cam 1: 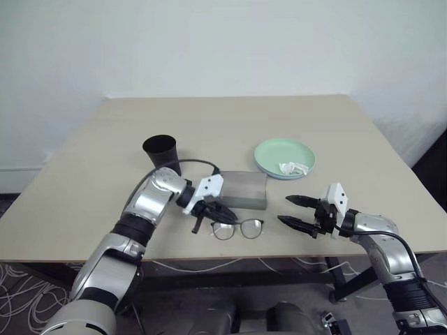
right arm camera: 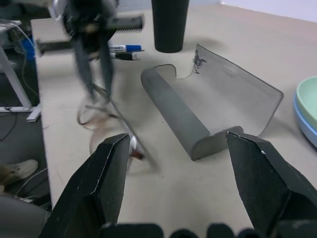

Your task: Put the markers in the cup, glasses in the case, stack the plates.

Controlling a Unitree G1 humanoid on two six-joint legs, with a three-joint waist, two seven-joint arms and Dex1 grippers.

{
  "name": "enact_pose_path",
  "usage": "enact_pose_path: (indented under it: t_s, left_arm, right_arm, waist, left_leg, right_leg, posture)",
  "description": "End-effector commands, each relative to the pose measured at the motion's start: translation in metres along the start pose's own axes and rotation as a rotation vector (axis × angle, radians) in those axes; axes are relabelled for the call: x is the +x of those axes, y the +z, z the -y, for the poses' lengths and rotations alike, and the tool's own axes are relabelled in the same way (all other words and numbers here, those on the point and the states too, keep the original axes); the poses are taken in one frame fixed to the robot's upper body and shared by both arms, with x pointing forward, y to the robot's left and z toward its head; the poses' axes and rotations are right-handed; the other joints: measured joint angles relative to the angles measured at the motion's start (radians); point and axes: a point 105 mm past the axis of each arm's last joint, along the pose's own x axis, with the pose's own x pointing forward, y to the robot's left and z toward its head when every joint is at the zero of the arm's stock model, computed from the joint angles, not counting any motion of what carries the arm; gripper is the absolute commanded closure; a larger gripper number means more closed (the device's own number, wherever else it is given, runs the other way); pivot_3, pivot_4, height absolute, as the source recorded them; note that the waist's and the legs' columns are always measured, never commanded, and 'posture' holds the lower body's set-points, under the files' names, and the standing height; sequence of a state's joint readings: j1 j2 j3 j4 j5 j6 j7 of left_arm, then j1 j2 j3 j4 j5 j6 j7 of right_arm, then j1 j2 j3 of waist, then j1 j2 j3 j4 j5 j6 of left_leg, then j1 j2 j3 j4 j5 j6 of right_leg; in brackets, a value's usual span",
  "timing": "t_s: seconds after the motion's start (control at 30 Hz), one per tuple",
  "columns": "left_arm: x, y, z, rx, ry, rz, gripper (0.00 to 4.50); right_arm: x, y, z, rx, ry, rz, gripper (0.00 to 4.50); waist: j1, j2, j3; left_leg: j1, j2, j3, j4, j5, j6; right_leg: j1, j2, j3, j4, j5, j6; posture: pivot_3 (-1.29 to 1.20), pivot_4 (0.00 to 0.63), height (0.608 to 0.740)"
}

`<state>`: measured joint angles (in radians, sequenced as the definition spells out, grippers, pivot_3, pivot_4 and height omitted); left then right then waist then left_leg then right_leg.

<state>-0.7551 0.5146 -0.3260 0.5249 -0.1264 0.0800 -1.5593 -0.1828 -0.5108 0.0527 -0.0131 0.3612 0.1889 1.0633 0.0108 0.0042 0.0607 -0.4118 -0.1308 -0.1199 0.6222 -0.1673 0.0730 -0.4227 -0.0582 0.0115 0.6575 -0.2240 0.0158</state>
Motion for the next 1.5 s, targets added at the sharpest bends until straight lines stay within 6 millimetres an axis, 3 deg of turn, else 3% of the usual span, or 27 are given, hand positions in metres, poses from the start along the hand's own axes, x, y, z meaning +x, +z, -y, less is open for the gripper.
enact_pose_path:
  t_s: [0.03, 0.23, 0.53, 0.63, 0.8, 1.43, 1.5]
  left_arm:
    - [-0.016, 0.021, -0.011, 0.044, 0.047, 0.053, 4.16]
    - [-0.029, 0.036, -0.028, 0.089, 0.115, 0.059, 4.16]
    - [-0.002, 0.019, -0.009, 0.083, -0.035, -0.024, 4.16]
    - [0.006, 0.015, -0.004, 0.086, -0.071, -0.053, 3.61]
    - [0.015, 0.01, -0.004, 0.12, -0.077, -0.097, 2.02]
    - [0.034, -0.016, -0.003, 0.04, -0.113, -0.177, 2.02]
    - [0.035, -0.016, -0.003, 0.036, -0.115, -0.176, 2.39]
  right_arm:
    - [-0.002, 0.017, -0.001, -0.041, 0.031, 0.04, 1.14]
    - [0.002, 0.017, -0.003, -0.041, 0.051, 0.035, 1.14]
    - [0.005, 0.021, -0.003, -0.048, 0.049, 0.046, 1.14]
    - [0.006, 0.02, -0.003, -0.049, 0.043, 0.047, 1.14]
    - [0.007, 0.02, -0.004, -0.049, 0.034, 0.05, 1.14]
    - [0.007, 0.018, -0.004, -0.05, -0.001, 0.055, 1.14]
    - [0.007, 0.018, -0.004, -0.05, -0.004, 0.053, 1.14]
  waist:
    - [0.0, 0.0, 0.0]
    - [0.0, -0.001, 0.0]
    - [0.0, -0.001, 0.0]
    - [0.0, -0.001, 0.0]
    - [0.0, -0.001, 0.0]
    - [0.0, -0.001, 0.0]
    - [0.0, -0.001, 0.0]
  left_leg:
    - [0.0, 0.0, 0.0, 0.0, 0.0, 0.0]
    - [0.0, 0.0, 0.0, 0.001, 0.0, 0.0]
    - [0.0, 0.0, 0.0, 0.003, -0.001, 0.001]
    - [0.0, 0.0, 0.0, 0.003, -0.001, 0.001]
    - [0.0, 0.0, 0.0, 0.005, -0.001, 0.001]
    - [0.0, 0.0, 0.0, 0.005, -0.001, 0.002]
    - [0.0, 0.0, 0.0, 0.006, -0.001, 0.002]
  right_leg:
    - [0.0, 0.0, 0.0, 0.0, 0.0, 0.0]
    - [0.0, 0.0, 0.0, 0.0, 0.0, 0.001]
    - [0.0, 0.0, 0.0, 0.0, 0.001, 0.001]
    - [0.001, 0.001, 0.0, 0.0, 0.001, 0.002]
    - [0.001, 0.001, 0.0, 0.0, 0.001, 0.002]
    - [0.001, 0.001, 0.0, 0.0, 0.002, 0.003]
    - [0.002, 0.001, 0.0, 0.0, 0.002, 0.003]
  posture:
    - [0.0, 0.0, 0.738]
    - [0.0, 0.0, 0.738]
    - [0.0, 0.0, 0.738]
    - [0.0, 0.0, 0.738]
    - [0.0, 0.0, 0.738]
    - [0.0, 0.0, 0.738]
    - [0.0, 0.0, 0.738]
